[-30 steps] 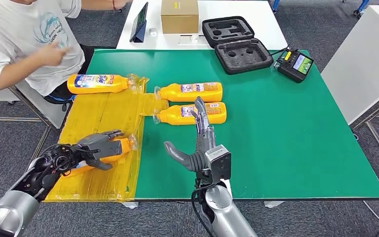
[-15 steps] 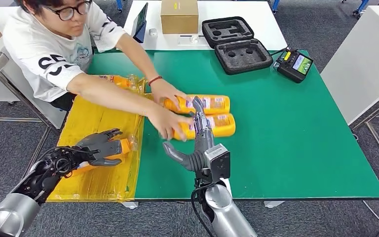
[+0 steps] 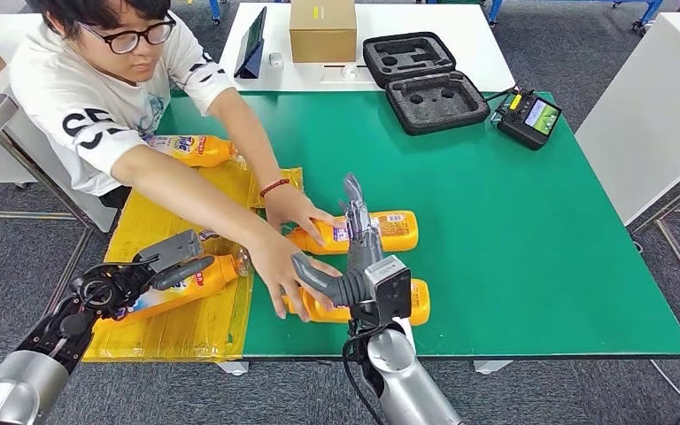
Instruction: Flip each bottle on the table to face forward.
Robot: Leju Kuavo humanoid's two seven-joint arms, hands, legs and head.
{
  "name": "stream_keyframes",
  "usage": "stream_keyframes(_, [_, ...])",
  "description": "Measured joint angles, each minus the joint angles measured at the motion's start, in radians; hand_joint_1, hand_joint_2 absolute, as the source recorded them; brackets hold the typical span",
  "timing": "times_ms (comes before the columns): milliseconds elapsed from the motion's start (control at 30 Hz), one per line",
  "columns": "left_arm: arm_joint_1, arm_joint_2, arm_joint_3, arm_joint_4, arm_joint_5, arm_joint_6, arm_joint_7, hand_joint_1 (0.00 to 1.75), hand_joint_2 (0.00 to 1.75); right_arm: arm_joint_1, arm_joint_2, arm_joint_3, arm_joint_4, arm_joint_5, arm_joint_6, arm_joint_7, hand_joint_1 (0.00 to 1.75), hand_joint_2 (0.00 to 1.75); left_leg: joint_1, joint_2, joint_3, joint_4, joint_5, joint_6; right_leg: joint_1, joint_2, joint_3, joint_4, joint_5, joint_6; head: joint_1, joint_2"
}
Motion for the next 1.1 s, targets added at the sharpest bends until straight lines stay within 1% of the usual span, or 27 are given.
stream_keyframes(200, [0.002, -0.002, 0.009, -0.001, 0.021, -0.009, 0.011, 0.00, 0.00, -0.002, 0.000, 0.000, 0.001, 0.000, 0.000, 0.000, 0.00, 1.75, 0.000, 0.000, 0.000, 0.000, 0.000, 0.000, 0.000, 0.000, 0.000, 0.000, 0.000, 0.000, 0.000, 0.000])
stream_keyframes(267, [0.003, -0.006, 0.022, 0.000, 0.077, -0.021, 0.037, 0.00, 0.00, -0.002, 0.000, 0.000, 0.002, 0.000, -0.001, 0.001, 0.00, 1.75, 0.000, 0.000, 0.000, 0.000, 0.000, 0.000, 0.000, 0.000, 0.000, 0.000, 0.000, 0.000, 0.000, 0.000])
stream_keyframes(367, [0.003, -0.019, 0.056, 0.011, 0.205, -0.028, 0.073, 0.00, 0.00, -0.002, 0.000, 0.002, 0.004, 0.005, -0.008, 0.002, 0.00, 1.75, 0.000, 0.000, 0.000, 0.000, 0.000, 0.000, 0.000, 0.000, 0.000, 0.000, 0.000, 0.000, 0.000, 0.000])
stream_keyframes(433, [0.003, -0.032, 0.080, 0.027, 0.288, 0.010, 0.066, 0.00, 0.00, -0.002, 0.000, 0.004, 0.006, 0.007, -0.015, 0.003, 0.00, 1.75, 0.000, 0.000, 0.000, 0.000, 0.000, 0.000, 0.000, 0.000, 0.000, 0.000, 0.000, 0.000, 0.000, 0.000])
stream_keyframes(467, [0.003, -0.041, 0.089, 0.035, 0.312, 0.061, 0.044, 0.00, 0.00, -0.002, 0.000, 0.005, 0.007, 0.008, -0.018, 0.004, 0.00, 1.75, 0.000, 0.000, 0.000, 0.000, 0.000, 0.000, 0.000, -0.001, -0.001, 0.000, 0.000, 0.000, 0.000, 0.000])
stream_keyframes(500, [0.003, -0.050, 0.097, 0.041, 0.315, 0.141, 0.008, 0.00, 0.00, -0.002, 0.000, 0.006, 0.008, 0.010, -0.021, 0.004, 0.00, 1.75, 0.000, 0.000, -0.001, 0.000, 0.000, 0.000, 0.000, -0.001, -0.001, 0.000, 0.000, 0.000, 0.000, 0.000])
stream_keyframes(533, [0.002, -0.061, 0.103, 0.045, 0.295, 0.254, -0.043, 0.00, 0.00, -0.001, 0.000, 0.008, 0.009, 0.012, -0.024, 0.004, 0.00, 1.75, 0.000, 0.000, -0.001, 0.000, 0.001, 0.000, 0.000, -0.001, -0.001, 0.000, 0.000, 0.000, 0.000, 0.000])
stream_keyframes(567, [0.002, -0.071, 0.110, 0.046, 0.262, 0.390, -0.107, 0.00, 0.00, -0.001, 0.000, 0.011, 0.009, 0.015, -0.026, 0.004, 0.00, 1.75, 0.000, 0.000, -0.002, 0.000, 0.001, 0.001, 0.000, 0.000, -0.002, 0.000, 0.001, 0.000, 0.000, 0.000])
stream_keyframes(633, [0.015, -0.089, 0.132, 0.012, 0.221, 0.697, -0.261, 0.00, 0.00, -0.004, 0.000, 0.022, 0.012, 0.019, -0.026, 0.005, 0.00, 1.75, 0.000, 0.001, -0.003, 0.000, 0.001, 0.001, 0.000, 0.001, -0.002, 0.000, 0.001, 0.001, 0.000, 0.000])
stream_keyframes(667, [0.030, -0.097, 0.148, -0.026, 0.239, 0.833, -0.329, 0.00, 0.00, -0.008, 0.000, 0.030, 0.017, 0.024, -0.025, 0.006, 0.00, 1.75, 0.000, 0.001, -0.003, 0.000, 0.001, 0.001, 0.000, 0.001, -0.002, 0.000, 0.001, 0.001, 0.000, 0.000])
stream_keyframes(700, [0.051, -0.104, 0.170, -0.077, 0.286, 0.946, -0.378, 0.00, 0.00, -0.015, -0.002, 0.041, 0.024, 0.037, -0.027, 0.013, 0.00, 1.75, 0.000, 0.002, -0.003, 0.000, 0.001, 0.001, 0.000, 0.002, -0.003, 0.000, 0.001, 0.001, 0.000, 0.000])
stream_keyframes(733, [0.075, -0.111, 0.193, -0.132, 0.349, 1.017, -0.405, 0.00, 0.00, -0.026, -0.004, 0.053, 0.033, 0.064, -0.032, 0.029, 0.00, 1.75, 0.000, 0.003, -0.003, 0.000, 0.000, 0.001, 0.000, 0.003, -0.003, 0.000, 0.001, 0.001, 0.000, 0.000])
stream_keyframes(767, [0.103, -0.120, 0.219, -0.188, 0.418, 1.040, -0.416, 0.00, 0.00, -0.038, -0.010, 0.068, 0.044, 0.112, -0.039, 0.061, 0.00, 1.75, 0.000, 0.004, -0.003, 0.000, 0.000, 0.000, 0.000, 0.003, -0.004, 0.000, 0.001, 0.001, 0.000, 0.000])
stream_keyframes(800, [0.135, -0.128, 0.246, -0.241, 0.475, 1.024, -0.419, 0.00, 0.00, -0.051, -0.018, 0.084, 0.054, 0.170, -0.045, 0.103, 0.00, 1.75, 0.000, 0.004, -0.003, 0.000, 0.000, 0.000, 0.000, 0.003, -0.005, 0.000, 0.000, 0.001, 0.000, 0.000])
stream_keyframes(867, [0.198, -0.144, 0.292, -0.335, 0.537, 0.935, -0.422, 0.00, 0.00, -0.071, -0.037, 0.111, 0.070, 0.273, -0.049, 0.180, 0.00, 1.75, 0.000, 0.003, -0.005, 0.000, 0.000, 0.000, 0.000, 0.002, -0.007, -0.001, 0.000, 0.001, 0.000, 0.000])
stream_keyframes(900, [0.224, -0.153, 0.310, -0.375, 0.544, 0.901, -0.424, 0.00, 0.00, -0.077, -0.045, 0.120, 0.075, 0.309, -0.049, 0.208, 0.00, 1.75, 0.000, 0.003, -0.006, 0.000, 0.000, 0.000, 0.000, 0.002, -0.008, -0.001, 0.000, 0.000, 0.000, 0.000])
stream_keyframes(967, [0.267, -0.172, 0.343, -0.448, 0.534, 0.863, -0.426, 0.00, 0.00, -0.087, -0.060, 0.137, 0.083, 0.398, -0.038, 0.273, 0.00, 1.75, 0.000, 0.002, -0.008, 0.000, 0.000, 0.000, 0.000, 0.002, -0.008, 0.000, 0.000, 0.000, 0.000, 0.000])
stream_keyframes(1033, [0.302, -0.195, 0.383, -0.524, 0.498, 0.843, -0.428, 0.00, 0.00, -0.097, -0.081, 0.152, 0.087, 0.539, 0.004, 0.382, 0.00, 1.75, 0.000, 0.003, -0.008, 0.000, 0.000, 0.000, 0.000, 0.002, -0.009, 0.000, 0.000, 0.001, 0.000, 0.000])
stream_keyframes(1100, [0.329, -0.219, 0.425, -0.600, 0.442, 0.839, -0.429, 0.00, 0.00, -0.104, -0.106, 0.163, 0.088, 0.673, 0.079, 0.492, 0.00, 1.75, 0.000, 0.003, -0.008, 0.000, 0.000, 0.000, 0.000, 0.002, -0.009, 0.000, 0.000, 0.001, 0.000, 0.000])
